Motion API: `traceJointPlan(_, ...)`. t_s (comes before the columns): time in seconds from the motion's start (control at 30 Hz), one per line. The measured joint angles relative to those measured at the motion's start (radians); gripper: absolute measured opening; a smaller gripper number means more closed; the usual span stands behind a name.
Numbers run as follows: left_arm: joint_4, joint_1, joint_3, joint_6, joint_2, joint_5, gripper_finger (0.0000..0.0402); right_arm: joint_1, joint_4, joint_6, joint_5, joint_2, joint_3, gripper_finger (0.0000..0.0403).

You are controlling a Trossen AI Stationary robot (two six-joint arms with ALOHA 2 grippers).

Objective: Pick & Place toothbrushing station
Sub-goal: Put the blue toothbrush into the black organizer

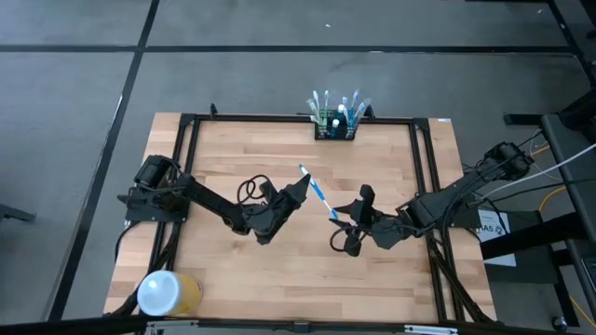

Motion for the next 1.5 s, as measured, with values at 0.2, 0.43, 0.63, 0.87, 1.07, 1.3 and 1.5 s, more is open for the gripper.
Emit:
traceJointPlan(0.2, 0.003, 0.001, 0.000, -0.042, 0.000, -0.007, 0.0017, 0.002, 0.001, 0.025, 0.036, 0.007, 0.000, 0.0144)
traceJointPlan(0.43, 0.004, 0.001, -0.019, -0.294, 0.000, -0.088, 0.0017, 0.040, 0.054, -0.048, 0.185, 0.004, -0.001, 0.0144)
traceJointPlan(0.63, 0.002, -0.003, -0.020, -0.404, 0.000, -0.121, 0.0017, 0.064, 0.134, -0.258, 0.259, 0.004, 0.000, 0.0144)
traceJointPlan(0.87, 0.002, 0.000, -0.020, -0.468, 0.000, -0.113, 0.0017, 0.068, 0.169, -0.409, 0.244, 0.004, 0.000, 0.0144)
traceJointPlan(1.07, 0.002, -0.018, -0.016, -0.514, 0.000, -0.125, 0.0017, 0.045, 0.249, -0.511, 0.248, 0.004, 0.000, 0.0144)
traceJointPlan(1.3, 0.003, -0.024, 0.014, -0.516, 0.000, -0.136, 0.0017, -0.016, 0.387, -0.640, 0.211, 0.004, 0.000, 0.0144)
traceJointPlan(1.5, 0.003, -0.024, 0.022, -0.515, 0.000, -0.135, 0.0017, -0.046, 0.459, -0.687, 0.139, 0.004, 0.000, 0.0144)
